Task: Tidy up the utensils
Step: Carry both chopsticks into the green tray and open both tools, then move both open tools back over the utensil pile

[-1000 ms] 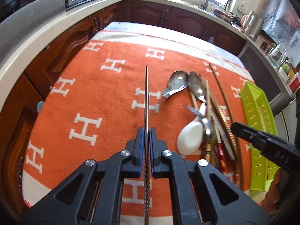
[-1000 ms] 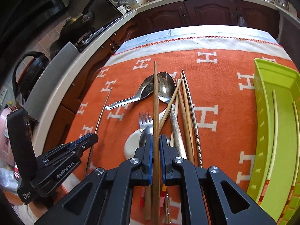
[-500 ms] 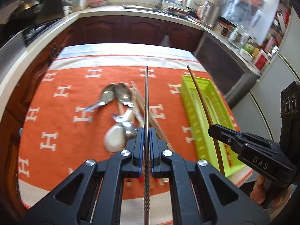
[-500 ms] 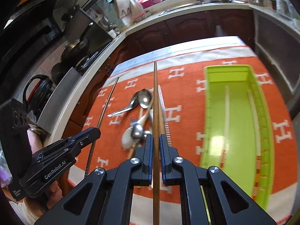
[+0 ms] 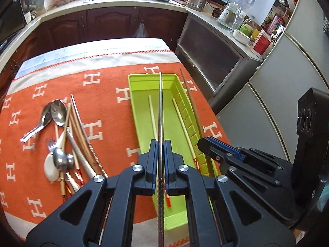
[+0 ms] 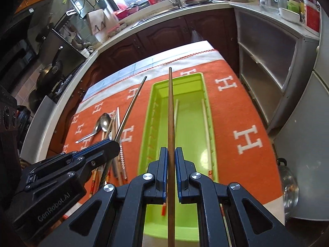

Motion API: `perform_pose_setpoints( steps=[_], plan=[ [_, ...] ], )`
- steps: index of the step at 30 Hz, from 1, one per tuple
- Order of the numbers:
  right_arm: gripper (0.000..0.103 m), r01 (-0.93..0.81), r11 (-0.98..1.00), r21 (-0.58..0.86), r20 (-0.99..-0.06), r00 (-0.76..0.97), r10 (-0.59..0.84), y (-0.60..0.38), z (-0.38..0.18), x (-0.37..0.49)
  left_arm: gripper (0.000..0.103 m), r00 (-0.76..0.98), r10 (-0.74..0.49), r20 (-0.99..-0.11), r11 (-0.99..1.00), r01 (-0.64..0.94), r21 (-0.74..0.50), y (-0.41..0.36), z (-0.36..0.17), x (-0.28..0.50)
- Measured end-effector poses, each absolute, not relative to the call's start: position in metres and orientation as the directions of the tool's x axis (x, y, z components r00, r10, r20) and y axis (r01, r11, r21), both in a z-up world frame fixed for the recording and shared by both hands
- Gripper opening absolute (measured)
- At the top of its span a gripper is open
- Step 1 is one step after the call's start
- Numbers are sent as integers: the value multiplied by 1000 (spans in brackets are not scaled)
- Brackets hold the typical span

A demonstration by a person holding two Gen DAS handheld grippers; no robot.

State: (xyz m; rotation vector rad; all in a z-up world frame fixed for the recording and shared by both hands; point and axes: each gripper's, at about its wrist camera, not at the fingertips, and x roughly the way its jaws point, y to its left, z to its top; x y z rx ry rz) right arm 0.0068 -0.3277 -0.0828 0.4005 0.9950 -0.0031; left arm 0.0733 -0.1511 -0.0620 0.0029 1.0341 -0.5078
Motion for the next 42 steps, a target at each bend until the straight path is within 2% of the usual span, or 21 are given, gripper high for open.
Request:
perform_pose_setpoints(
  steps=[5, 7, 9, 11, 15, 26, 42],
  plan=[
    [10, 229, 929, 290, -837, 531, 131, -345, -97, 24, 6, 408, -373, -833, 896, 392, -210, -160, -72, 84],
    [16, 239, 925, 296, -842, 522, 135, -347, -104, 27, 17, 416, -355, -837, 900, 396, -184, -160, -74, 84],
    [22, 238, 923, 301, -845, 515, 143, -346, -110, 26, 49, 432, -338, -836, 908, 384, -169, -151, -75, 82],
    [22, 237, 924, 299, -849, 508, 144, -342, -115, 25, 55, 457, -330, -826, 914, 373, -159, -141, -74, 78],
    [22, 236, 921, 310, -849, 504, 157, -332, -121, 21, 55, 481, -287, -828, 926, 359, -113, -124, -77, 74],
    [22, 199, 932, 303, -856, 487, 175, -304, -119, 9, 55, 502, -220, -836, 959, 267, -92, -69, -84, 65],
    [23, 112, 952, 285, -858, 472, 202, -260, -105, -6, 55, 551, -213, -807, 971, 215, -109, -28, -61, 44]
  ],
)
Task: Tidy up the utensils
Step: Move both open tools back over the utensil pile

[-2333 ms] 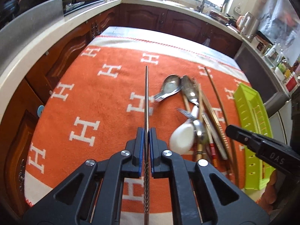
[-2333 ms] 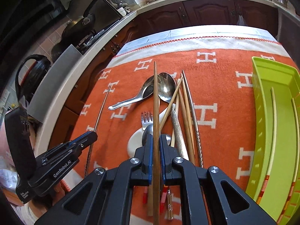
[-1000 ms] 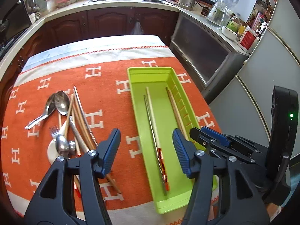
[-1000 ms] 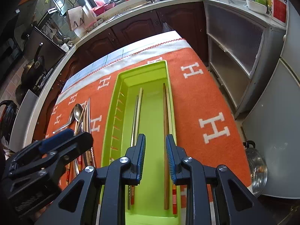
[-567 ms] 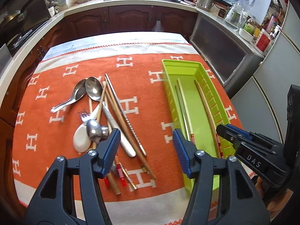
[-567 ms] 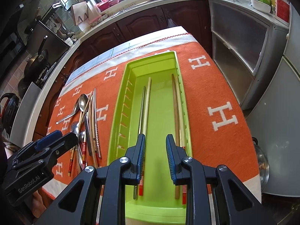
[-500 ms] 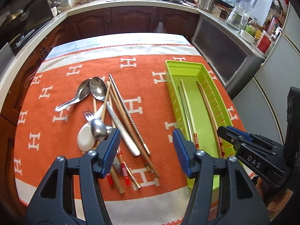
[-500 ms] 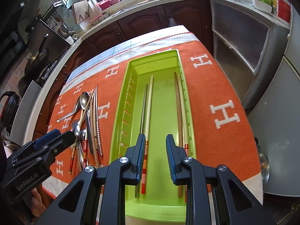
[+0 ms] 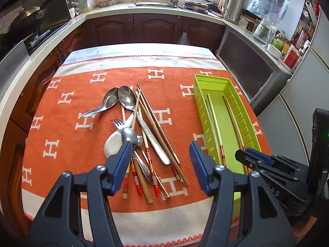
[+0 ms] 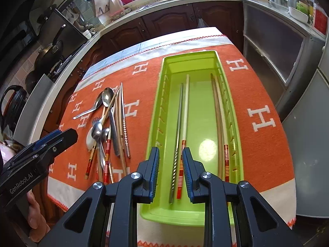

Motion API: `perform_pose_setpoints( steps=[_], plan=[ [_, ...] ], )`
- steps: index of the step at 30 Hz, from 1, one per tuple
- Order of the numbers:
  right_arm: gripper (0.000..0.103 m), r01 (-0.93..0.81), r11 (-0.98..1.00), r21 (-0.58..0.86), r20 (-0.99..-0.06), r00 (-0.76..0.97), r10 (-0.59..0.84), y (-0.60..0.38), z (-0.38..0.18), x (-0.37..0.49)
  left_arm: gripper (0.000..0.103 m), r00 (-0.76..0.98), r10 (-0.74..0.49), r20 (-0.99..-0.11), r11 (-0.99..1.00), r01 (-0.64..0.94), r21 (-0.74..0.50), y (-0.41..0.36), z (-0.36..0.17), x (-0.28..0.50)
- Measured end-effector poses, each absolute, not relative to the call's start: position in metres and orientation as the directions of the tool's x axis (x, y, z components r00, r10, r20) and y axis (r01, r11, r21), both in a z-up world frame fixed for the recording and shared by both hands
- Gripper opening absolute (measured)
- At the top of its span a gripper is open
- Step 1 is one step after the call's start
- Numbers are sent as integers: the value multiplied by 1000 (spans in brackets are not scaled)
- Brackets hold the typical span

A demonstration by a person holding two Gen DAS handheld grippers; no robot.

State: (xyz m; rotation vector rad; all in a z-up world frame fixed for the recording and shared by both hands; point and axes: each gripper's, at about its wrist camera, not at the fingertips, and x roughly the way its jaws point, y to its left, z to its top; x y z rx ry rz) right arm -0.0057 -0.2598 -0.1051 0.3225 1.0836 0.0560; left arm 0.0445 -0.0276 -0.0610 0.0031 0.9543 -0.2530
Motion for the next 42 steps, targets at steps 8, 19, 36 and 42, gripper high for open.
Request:
perform_pose_setpoints(
  steps=[8, 19, 36, 42],
  plan=[
    [23, 58, 962, 268, -856, 473, 210, -231, -90, -10, 55, 577, -199, -792, 977, 184, -111, -1, -53, 34],
    [23, -11, 971, 237, -864, 455, 216, -188, -83, -4, 55, 581, -175, -795, 984, 130, -122, 36, -59, 32],
    [23, -67, 972, 226, -892, 386, 234, -145, -108, 33, 55, 522, -125, -844, 987, -18, -157, 106, -98, 58],
    [23, -78, 971, 225, -902, 362, 237, -136, -124, 57, 55, 480, -115, -870, 985, -61, -163, 121, -122, 74]
  ],
)
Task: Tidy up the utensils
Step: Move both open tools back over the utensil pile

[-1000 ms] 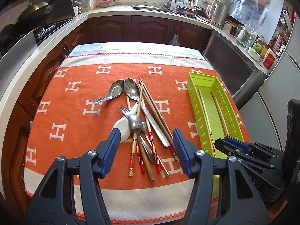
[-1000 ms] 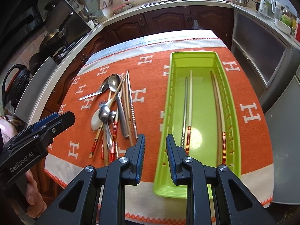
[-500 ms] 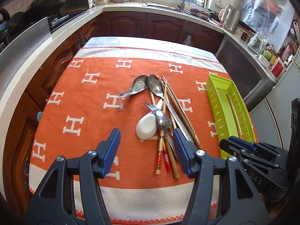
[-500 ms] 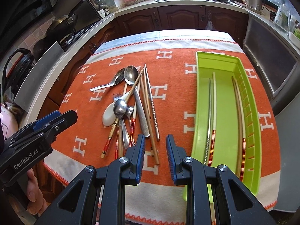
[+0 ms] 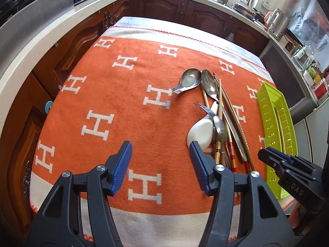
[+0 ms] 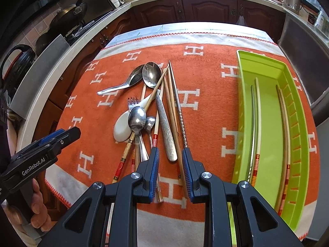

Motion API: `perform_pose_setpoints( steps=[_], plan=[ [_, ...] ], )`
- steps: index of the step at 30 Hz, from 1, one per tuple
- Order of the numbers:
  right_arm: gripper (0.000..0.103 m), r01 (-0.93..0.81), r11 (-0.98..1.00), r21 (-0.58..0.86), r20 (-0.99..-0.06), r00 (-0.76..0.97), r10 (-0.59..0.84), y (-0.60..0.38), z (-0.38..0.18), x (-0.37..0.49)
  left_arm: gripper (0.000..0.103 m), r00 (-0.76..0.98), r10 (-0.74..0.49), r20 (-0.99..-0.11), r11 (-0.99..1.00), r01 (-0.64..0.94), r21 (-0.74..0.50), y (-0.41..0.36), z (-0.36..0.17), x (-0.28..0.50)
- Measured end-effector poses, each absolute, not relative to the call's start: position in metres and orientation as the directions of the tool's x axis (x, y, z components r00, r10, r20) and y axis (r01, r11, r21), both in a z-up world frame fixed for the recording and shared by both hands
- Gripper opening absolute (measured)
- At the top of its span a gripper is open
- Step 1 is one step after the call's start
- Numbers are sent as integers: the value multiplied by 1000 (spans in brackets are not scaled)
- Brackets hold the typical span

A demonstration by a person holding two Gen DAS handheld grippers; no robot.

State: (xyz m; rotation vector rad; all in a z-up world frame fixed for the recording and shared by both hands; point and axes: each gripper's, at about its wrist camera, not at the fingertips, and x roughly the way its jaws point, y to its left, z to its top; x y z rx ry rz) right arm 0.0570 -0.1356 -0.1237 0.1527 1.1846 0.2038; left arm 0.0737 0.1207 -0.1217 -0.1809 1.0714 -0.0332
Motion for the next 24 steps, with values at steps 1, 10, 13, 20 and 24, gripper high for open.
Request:
perform_pose_setpoints(
  steps=[1, 10, 13, 20, 24],
  plan=[
    [23, -76, 971, 227, -902, 359, 239, -136, -126, 62, 55, 476, -115, -872, 984, -63, -164, 121, -124, 75],
    [23, -42, 976, 214, -917, 336, 216, -147, -149, 113, 55, 459, -132, -879, 979, -76, -187, 125, -137, 103],
    [23, -44, 979, 201, -923, 325, 204, -147, -158, 129, 55, 451, -149, -880, 977, -73, -203, 123, -140, 110],
    [23, -115, 981, 159, -943, 275, 185, -128, -181, 149, 55, 425, -174, -888, 979, -24, -203, 107, -149, 112],
    [21, -169, 981, 90, -948, 289, 137, -117, -185, 153, 55, 424, -187, -886, 979, 7, -204, 99, -150, 110]
  ],
)
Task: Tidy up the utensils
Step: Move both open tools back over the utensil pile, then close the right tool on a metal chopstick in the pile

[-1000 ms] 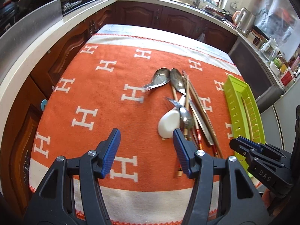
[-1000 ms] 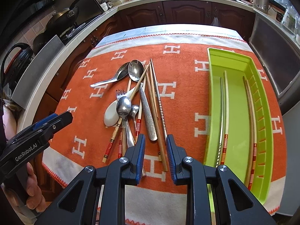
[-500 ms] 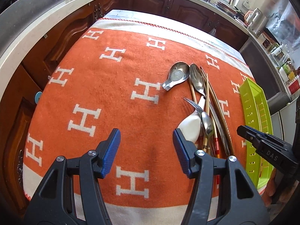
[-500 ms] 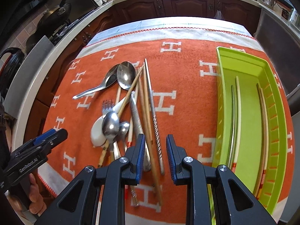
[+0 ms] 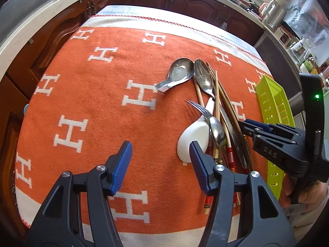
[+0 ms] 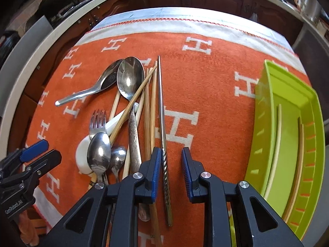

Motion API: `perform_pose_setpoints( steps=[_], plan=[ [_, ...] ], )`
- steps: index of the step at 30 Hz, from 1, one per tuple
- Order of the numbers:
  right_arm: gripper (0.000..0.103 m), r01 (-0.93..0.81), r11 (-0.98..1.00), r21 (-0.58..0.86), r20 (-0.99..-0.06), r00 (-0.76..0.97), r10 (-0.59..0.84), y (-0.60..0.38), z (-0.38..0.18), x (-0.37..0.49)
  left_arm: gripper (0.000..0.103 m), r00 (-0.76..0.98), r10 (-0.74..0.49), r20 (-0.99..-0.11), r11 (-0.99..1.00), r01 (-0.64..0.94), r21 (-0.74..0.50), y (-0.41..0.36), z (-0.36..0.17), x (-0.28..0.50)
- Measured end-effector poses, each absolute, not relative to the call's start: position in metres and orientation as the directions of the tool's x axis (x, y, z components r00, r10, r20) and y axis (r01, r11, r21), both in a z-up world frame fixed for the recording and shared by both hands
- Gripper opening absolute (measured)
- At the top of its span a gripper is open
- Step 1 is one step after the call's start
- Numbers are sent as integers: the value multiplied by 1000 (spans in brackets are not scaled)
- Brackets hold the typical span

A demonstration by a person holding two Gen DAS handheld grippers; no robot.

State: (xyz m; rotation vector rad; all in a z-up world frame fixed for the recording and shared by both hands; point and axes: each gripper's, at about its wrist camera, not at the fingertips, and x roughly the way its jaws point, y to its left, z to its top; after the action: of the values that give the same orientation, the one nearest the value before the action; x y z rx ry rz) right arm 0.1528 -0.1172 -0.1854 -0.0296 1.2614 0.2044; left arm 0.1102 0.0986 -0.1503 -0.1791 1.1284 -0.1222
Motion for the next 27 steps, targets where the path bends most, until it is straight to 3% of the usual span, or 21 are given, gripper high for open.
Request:
perform_pose_setpoints(
  steps=[4, 8, 16, 21, 27],
  plan=[
    [21, -208, 978, 29, -944, 317, 95, -105, -187, 154, 55, 419, -215, -882, 975, 43, -217, 92, -148, 109],
    [6, -208, 978, 13, -937, 340, 84, -103, -187, 153, 55, 388, -258, -884, 966, 98, -239, 80, -149, 104],
    [6, -120, 976, 181, -929, 305, 210, -131, -182, 137, 54, 340, -283, -897, 957, 162, -241, 62, -157, 94],
    [6, -114, 972, 206, -924, 304, 232, -136, -178, 122, 25, 326, -277, -904, 958, 168, -234, 54, -165, 97],
    [6, -96, 971, 221, -923, 300, 239, -142, -180, 117, 25, 320, -275, -907, 958, 171, -230, 49, -166, 101]
  ],
)
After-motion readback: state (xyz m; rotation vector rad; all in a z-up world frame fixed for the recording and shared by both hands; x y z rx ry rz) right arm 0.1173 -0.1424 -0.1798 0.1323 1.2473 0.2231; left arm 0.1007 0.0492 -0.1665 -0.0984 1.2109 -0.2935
